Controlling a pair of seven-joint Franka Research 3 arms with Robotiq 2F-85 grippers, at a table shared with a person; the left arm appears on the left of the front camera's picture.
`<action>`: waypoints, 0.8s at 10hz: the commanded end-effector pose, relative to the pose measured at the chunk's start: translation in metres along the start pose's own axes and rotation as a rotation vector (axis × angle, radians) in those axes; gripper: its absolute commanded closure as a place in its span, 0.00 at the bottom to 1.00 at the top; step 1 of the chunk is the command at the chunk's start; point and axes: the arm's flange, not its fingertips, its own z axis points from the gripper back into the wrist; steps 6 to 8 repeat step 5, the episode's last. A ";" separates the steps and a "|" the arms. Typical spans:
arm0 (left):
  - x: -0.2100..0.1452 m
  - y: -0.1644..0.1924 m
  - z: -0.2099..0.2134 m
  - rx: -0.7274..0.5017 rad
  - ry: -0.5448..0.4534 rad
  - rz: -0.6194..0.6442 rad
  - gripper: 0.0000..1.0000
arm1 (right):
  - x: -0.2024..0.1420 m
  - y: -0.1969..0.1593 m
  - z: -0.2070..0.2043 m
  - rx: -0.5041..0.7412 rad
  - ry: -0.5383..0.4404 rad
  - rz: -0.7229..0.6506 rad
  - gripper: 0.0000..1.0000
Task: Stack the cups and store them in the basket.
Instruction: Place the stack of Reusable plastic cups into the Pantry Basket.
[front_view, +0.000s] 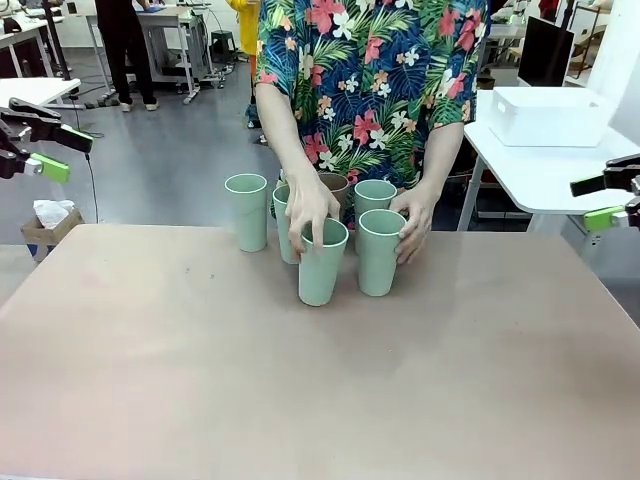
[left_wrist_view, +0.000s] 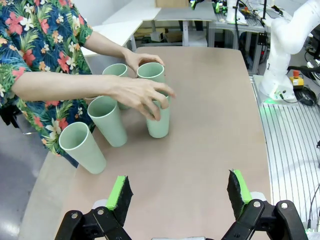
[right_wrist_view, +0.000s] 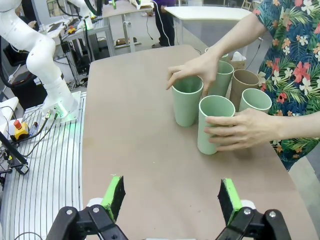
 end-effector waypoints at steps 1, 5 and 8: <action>0.002 0.001 0.000 0.005 0.002 0.010 0.00 | 0.004 0.000 0.000 -0.002 -0.023 -0.013 0.00; 0.002 0.001 0.000 0.005 0.002 0.010 0.00 | 0.004 0.000 0.000 -0.002 -0.023 -0.013 0.00; 0.002 0.001 0.000 0.005 0.002 0.010 0.00 | 0.004 0.000 0.000 -0.002 -0.023 -0.013 0.00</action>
